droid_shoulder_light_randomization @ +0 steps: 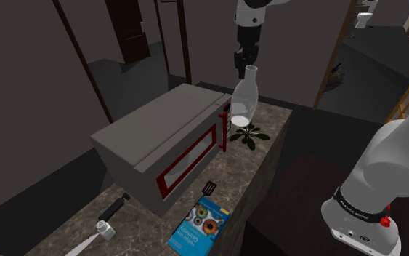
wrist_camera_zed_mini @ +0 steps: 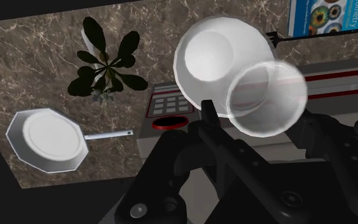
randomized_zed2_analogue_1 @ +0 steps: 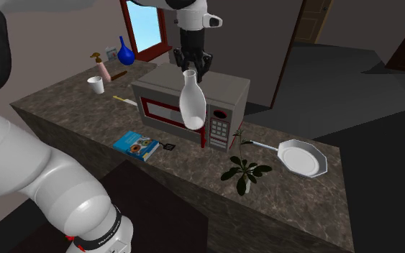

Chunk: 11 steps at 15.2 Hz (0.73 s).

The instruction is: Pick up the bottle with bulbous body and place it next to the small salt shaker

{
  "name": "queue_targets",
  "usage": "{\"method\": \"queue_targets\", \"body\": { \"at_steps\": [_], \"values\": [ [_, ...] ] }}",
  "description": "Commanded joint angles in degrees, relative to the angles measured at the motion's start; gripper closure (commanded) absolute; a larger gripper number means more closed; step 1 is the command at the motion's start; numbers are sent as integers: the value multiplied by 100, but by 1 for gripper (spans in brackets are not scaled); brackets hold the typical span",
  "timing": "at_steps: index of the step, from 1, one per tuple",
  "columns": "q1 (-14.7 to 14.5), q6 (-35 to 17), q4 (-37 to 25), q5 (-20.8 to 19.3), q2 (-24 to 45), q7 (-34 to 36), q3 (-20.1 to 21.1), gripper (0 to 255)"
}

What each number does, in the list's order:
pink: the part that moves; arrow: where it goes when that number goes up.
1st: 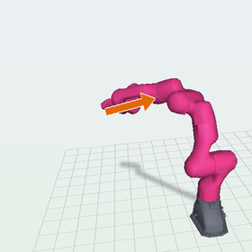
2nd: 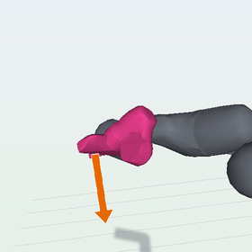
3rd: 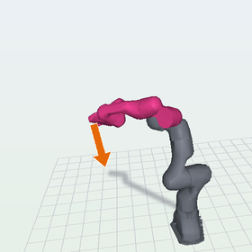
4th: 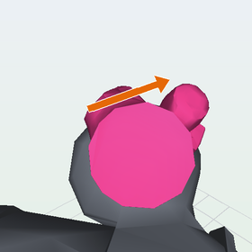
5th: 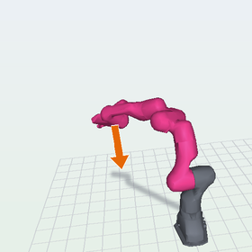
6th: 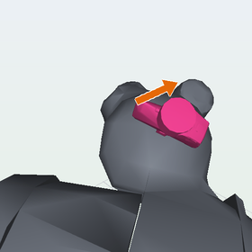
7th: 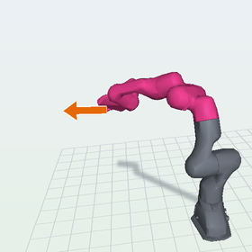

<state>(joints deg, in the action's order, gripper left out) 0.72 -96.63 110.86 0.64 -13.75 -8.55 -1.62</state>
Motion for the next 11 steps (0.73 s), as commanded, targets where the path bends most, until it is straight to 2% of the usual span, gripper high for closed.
{"method": "queue_targets", "body": {
  "at_steps": [1, 11],
  "values": [
    [-99, -101, 66, 40, 27, 252, 155, 255],
    [-646, -577, 78, 184, 457, 1579, 986, 255]
  ]
}}
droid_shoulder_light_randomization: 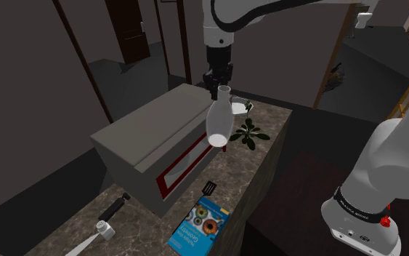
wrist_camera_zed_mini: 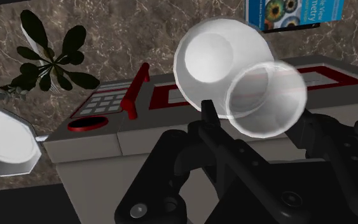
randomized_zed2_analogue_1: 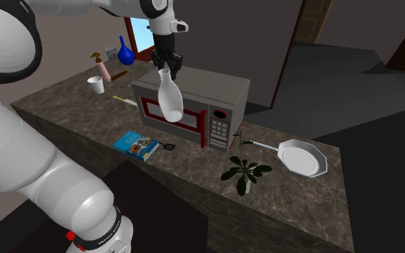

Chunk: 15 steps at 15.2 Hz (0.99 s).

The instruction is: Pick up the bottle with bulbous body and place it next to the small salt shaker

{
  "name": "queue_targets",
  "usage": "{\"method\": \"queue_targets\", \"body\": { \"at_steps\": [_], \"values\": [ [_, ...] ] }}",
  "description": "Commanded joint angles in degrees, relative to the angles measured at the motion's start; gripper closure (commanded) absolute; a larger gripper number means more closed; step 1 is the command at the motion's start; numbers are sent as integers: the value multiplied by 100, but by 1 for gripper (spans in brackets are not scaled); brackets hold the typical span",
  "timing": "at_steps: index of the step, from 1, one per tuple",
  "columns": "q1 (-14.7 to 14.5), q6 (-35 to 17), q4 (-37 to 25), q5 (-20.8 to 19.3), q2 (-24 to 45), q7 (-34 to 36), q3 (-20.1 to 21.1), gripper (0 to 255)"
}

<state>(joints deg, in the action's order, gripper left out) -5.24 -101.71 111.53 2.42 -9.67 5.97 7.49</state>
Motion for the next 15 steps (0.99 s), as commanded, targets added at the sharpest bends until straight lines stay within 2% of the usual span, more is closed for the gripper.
{"method": "queue_targets", "body": {
  "at_steps": [1, 8, 15],
  "values": [
    [-106, -112, -25, 8, 125, 260, 153, 255],
    [-508, -369, -463, -85, 806, 1206, 672, 255],
    [-984, -489, -1260, -383, 1750, 2155, 1080, 255]
  ]
}}
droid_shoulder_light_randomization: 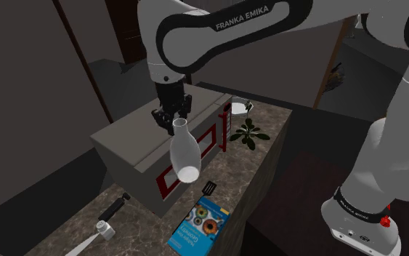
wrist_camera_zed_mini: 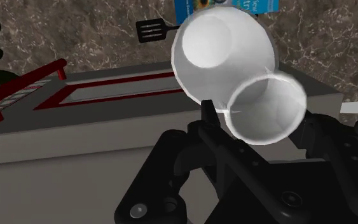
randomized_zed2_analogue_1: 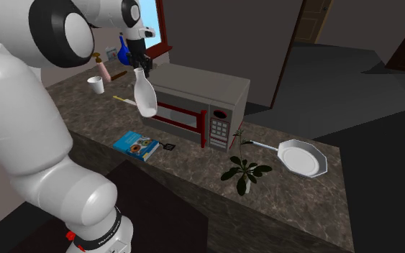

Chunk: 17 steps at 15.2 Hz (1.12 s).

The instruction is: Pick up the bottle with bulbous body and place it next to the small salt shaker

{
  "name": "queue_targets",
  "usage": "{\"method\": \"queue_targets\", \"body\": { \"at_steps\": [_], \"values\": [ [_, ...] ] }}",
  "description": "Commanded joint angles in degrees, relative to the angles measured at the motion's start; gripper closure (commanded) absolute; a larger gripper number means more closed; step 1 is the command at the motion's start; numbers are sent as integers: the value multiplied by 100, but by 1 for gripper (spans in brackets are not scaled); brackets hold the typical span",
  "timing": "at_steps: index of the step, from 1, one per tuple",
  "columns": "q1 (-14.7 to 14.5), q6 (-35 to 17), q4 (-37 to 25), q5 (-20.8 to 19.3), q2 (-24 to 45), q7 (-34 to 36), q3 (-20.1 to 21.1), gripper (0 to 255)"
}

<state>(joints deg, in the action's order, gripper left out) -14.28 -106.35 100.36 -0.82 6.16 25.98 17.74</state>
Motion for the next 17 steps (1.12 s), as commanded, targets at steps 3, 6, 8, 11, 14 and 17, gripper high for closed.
{"method": "queue_targets", "body": {
  "at_steps": [3, 6, 8, 11, 14, 17],
  "values": [
    [-328, -11, -610, -242, 647, 546, 177, 255],
    [-611, 55, -1169, -444, 1173, 916, 260, 255],
    [-820, 131, -1601, -585, 1551, 1144, 294, 255],
    [-1173, 307, -2363, -793, 2166, 1448, 308, 255],
    [-1572, 582, -3322, -994, 2868, 1697, 285, 255],
    [-2160, 1159, -5003, -1224, 3958, 1885, 200, 255]
  ]
}}
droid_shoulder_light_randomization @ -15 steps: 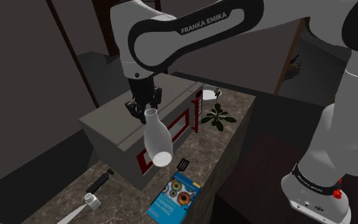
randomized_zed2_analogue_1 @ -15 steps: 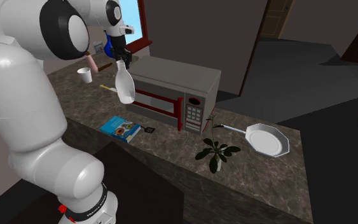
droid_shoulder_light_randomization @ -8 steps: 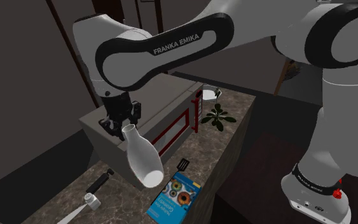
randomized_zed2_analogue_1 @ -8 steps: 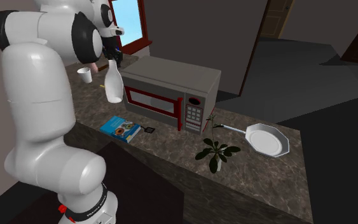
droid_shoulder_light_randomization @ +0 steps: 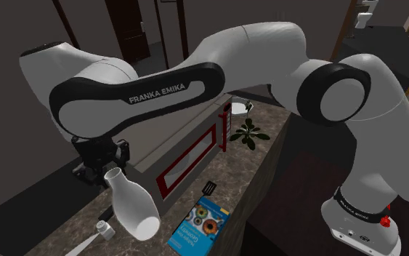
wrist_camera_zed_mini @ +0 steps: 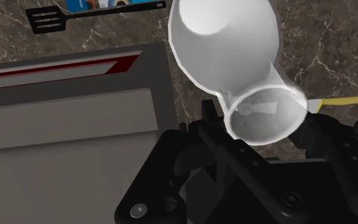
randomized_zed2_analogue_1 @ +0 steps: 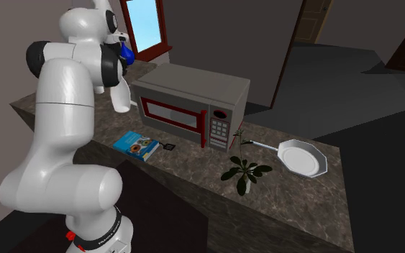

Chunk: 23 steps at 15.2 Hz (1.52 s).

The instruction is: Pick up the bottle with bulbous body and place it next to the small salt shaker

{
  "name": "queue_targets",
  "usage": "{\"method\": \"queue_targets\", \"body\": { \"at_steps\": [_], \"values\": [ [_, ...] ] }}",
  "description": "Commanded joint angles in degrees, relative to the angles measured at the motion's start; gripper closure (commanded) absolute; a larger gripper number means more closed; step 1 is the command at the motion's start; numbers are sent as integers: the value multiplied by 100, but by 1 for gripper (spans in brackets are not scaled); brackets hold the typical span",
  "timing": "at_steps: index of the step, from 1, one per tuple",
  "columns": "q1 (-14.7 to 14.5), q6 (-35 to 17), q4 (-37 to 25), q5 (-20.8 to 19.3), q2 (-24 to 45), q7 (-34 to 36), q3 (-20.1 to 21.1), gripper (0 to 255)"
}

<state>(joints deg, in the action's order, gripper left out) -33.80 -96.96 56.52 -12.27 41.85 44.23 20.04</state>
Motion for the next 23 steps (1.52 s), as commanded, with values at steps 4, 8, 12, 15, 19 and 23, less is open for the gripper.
{"method": "queue_targets", "body": {
  "at_steps": [4, 8, 12, 15, 19, 23],
  "values": [
    [-138, -142, -176, -68, 317, 87, -33, 255],
    [-86, -464, 174, -75, 298, 113, -35, 255],
    [-49, -759, 456, -90, 318, 135, -43, 255],
    [-29, -965, 633, -105, 352, 151, -52, 255],
    [-11, -1224, 830, -129, 420, 172, -69, 255],
    [-2, -1468, 987, -158, 511, 192, -89, 255]
  ]
}}
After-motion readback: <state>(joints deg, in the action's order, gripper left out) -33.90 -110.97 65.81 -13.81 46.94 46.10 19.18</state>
